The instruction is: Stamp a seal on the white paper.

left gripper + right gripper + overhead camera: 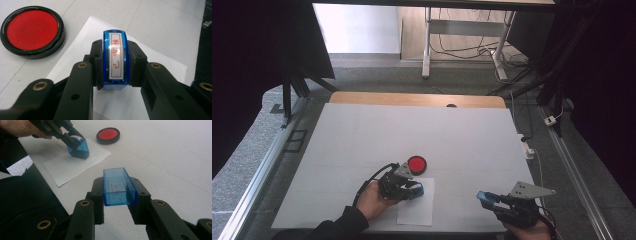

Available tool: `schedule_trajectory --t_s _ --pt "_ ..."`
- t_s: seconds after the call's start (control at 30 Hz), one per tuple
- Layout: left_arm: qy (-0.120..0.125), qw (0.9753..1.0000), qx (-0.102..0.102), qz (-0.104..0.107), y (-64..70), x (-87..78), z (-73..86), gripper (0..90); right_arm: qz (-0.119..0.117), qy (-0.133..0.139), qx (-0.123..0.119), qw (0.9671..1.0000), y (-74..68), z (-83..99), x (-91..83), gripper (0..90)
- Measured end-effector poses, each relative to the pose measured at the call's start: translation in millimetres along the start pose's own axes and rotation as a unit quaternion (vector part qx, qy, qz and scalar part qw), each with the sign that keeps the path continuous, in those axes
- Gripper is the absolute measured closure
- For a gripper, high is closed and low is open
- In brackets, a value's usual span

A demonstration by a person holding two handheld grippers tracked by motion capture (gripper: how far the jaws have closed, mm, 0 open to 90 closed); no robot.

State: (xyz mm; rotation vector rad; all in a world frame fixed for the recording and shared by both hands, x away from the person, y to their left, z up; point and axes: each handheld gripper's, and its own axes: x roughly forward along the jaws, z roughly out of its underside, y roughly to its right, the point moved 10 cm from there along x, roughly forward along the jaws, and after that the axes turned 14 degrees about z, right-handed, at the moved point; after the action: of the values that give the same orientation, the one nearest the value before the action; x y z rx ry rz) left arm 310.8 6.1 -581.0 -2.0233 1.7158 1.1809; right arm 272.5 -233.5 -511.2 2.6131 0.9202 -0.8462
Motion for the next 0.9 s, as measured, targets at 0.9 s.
schedule_trajectory --t_s 0.9 --pt "0.002 1.0000 -0.004 0.002 -0.4 0.1 0.5 70.6 0.000 -0.001 0.000 1.0000 -0.1 0.1 0.3 68.8"
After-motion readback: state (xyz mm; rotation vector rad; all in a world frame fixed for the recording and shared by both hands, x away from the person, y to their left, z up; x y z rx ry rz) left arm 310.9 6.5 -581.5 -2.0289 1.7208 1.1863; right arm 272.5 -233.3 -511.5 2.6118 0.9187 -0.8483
